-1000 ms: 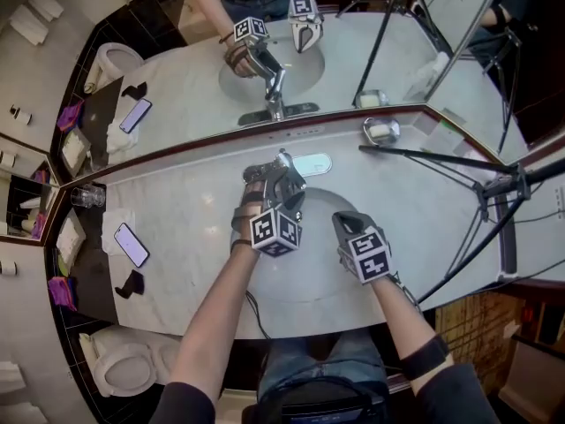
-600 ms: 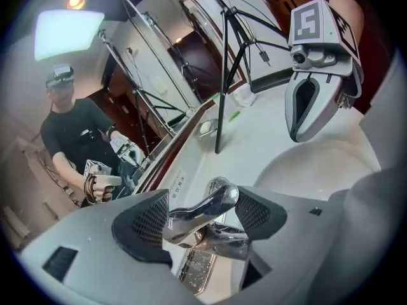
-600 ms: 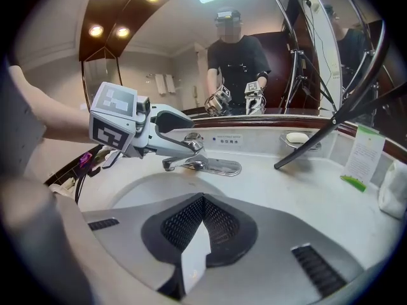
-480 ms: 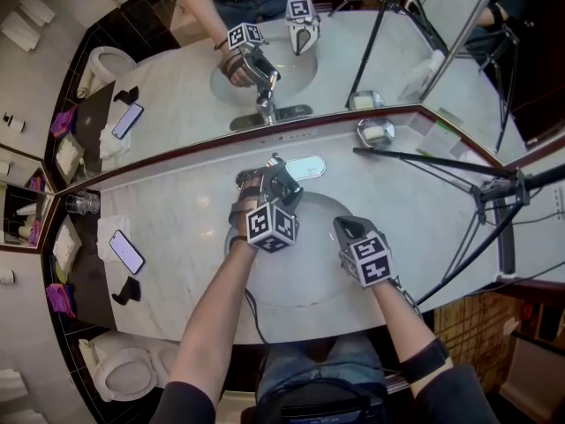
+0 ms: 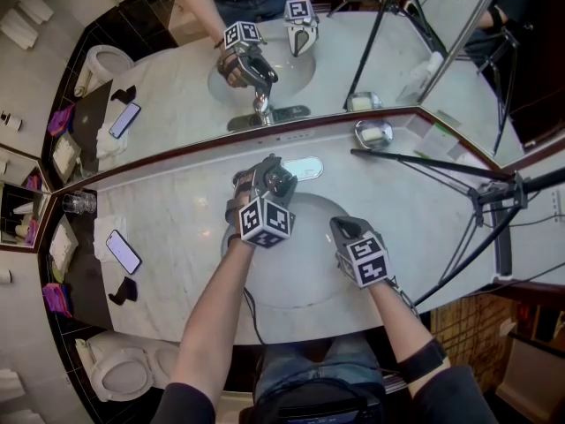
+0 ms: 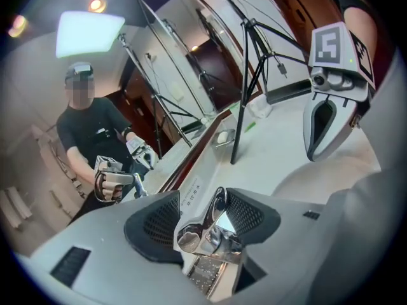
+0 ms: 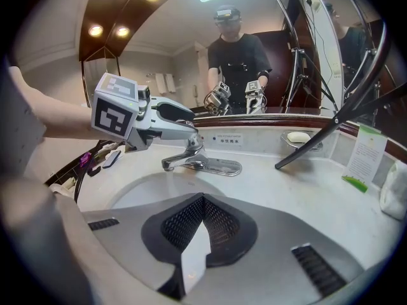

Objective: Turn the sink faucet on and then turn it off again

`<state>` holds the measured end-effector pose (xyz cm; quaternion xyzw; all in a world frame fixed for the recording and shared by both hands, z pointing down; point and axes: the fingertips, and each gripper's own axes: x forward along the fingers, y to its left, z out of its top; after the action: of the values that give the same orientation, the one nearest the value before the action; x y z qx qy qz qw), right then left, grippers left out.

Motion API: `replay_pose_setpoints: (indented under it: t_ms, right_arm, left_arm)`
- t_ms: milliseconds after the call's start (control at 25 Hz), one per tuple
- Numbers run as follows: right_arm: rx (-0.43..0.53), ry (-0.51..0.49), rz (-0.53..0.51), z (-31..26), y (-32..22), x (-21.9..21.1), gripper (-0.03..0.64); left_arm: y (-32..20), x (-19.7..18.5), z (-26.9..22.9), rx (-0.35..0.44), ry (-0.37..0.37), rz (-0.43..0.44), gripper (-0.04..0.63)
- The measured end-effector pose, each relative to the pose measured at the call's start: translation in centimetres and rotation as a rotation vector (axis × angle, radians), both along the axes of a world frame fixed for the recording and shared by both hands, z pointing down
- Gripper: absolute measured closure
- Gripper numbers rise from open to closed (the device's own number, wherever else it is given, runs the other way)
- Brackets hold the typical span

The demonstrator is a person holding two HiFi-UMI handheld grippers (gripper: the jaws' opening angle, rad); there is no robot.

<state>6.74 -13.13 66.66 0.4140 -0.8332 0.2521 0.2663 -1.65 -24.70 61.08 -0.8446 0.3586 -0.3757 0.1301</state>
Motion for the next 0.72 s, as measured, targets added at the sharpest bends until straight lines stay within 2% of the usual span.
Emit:
replay_pose_setpoints:
  t_ms: [240, 480, 720]
  right_arm:
    - [0.006, 0.001, -0.009, -0.1, -0.2, -0.2, 0.597]
    - [0.008, -0.004, -0.005, -0.8, -0.6, -0.4, 0.597]
    - [0.008, -0.006, -0.001, -0.9, -0.5, -0.4, 0.597]
  left_arm:
    - [-1.1, -0.7, -0.9, -0.02, 0.036, -0.022, 0.367]
    - [-1.1, -1.1, 0.4, -0.088, 0.082, -0.013, 0.383]
    - [-0.9, -0.9, 0.4, -0.088, 0.075, -0.005, 0.405]
